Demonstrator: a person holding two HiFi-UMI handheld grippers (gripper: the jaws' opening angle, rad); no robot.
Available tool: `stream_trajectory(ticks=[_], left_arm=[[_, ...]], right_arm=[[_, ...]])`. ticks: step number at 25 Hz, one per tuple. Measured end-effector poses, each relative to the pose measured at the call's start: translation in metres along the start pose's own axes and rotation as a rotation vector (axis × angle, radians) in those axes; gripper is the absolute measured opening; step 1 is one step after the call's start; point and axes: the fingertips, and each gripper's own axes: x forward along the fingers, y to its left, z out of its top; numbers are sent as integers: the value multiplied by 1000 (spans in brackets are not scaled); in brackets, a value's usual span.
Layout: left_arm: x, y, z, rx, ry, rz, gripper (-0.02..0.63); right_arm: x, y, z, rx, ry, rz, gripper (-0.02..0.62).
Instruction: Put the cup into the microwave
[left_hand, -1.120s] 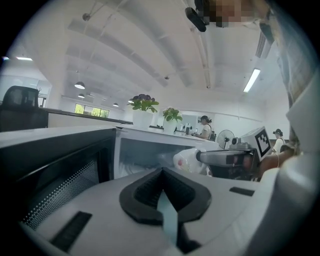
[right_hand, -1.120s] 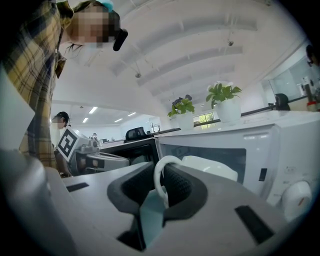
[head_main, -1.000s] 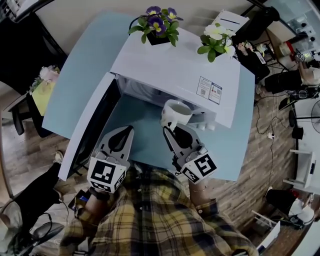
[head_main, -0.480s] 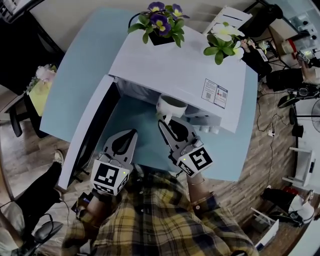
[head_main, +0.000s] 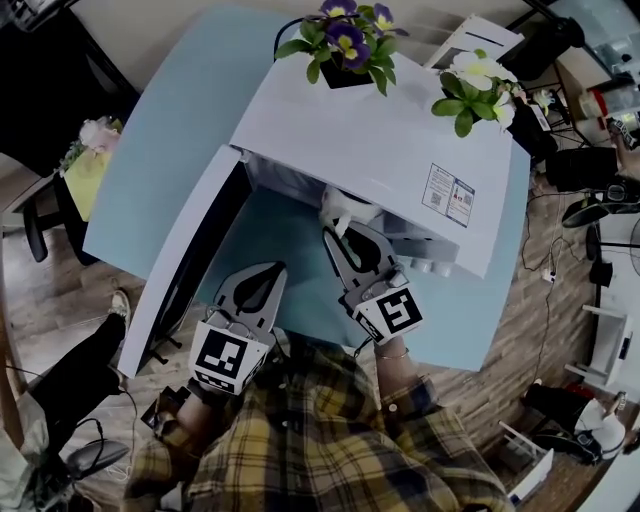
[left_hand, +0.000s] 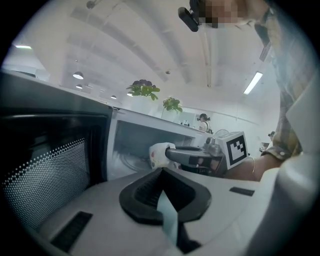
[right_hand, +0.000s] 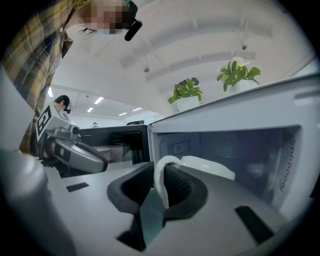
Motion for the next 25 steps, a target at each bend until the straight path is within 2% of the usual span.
stream_trajectory(ticks=[7, 11, 15, 25], left_arm=[[-2, 2, -6, -7, 8, 10, -8], [-2, 1, -7, -19, 12, 3, -8], [-3, 1, -9, -20, 22, 2, -8], [-4, 0, -13, -23, 27, 0, -8]], right_arm=[[15, -3, -4, -47, -7, -20, 67], [21, -8, -9, -128, -24, -41, 67], [30, -6, -12, -162, -30, -53, 67], [50, -29, -21, -244, -15, -169, 64]])
